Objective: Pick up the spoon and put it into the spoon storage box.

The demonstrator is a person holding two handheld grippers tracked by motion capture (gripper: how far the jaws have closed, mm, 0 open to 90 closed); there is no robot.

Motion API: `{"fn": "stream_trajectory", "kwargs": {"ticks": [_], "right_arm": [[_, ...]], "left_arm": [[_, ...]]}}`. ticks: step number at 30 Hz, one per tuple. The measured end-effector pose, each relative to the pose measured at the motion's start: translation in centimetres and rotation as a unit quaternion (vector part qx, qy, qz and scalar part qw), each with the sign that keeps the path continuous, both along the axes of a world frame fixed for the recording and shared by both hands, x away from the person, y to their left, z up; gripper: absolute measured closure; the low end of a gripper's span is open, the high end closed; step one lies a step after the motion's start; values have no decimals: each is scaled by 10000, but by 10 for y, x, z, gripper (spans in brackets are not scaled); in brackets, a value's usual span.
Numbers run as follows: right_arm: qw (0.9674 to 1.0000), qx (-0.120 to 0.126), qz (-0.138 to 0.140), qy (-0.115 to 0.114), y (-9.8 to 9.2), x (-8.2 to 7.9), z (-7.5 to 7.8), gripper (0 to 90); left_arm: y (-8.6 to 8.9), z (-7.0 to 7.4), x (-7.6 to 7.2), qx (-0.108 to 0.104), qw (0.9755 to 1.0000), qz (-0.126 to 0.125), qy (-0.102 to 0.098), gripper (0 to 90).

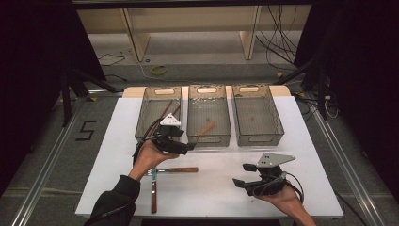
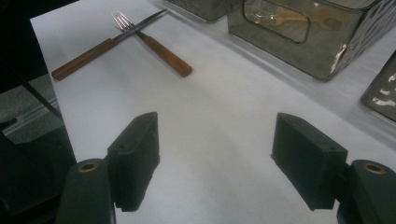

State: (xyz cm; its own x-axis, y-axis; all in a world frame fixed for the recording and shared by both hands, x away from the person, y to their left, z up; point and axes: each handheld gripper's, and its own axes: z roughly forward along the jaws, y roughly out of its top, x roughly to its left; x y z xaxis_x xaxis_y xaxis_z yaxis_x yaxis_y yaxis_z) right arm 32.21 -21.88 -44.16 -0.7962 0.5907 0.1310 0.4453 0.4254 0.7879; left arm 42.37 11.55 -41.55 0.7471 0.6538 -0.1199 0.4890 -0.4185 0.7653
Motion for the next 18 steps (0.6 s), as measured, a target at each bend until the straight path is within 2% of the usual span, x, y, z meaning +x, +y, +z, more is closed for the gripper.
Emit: {"fn": "stream_trajectory", "kwargs": {"ticks": [18], "right_arm": [[10000,12,0,3,-2,2,-1,325]], "left_arm": [[9,-17,-9,235,9995,11,191,244]]}}
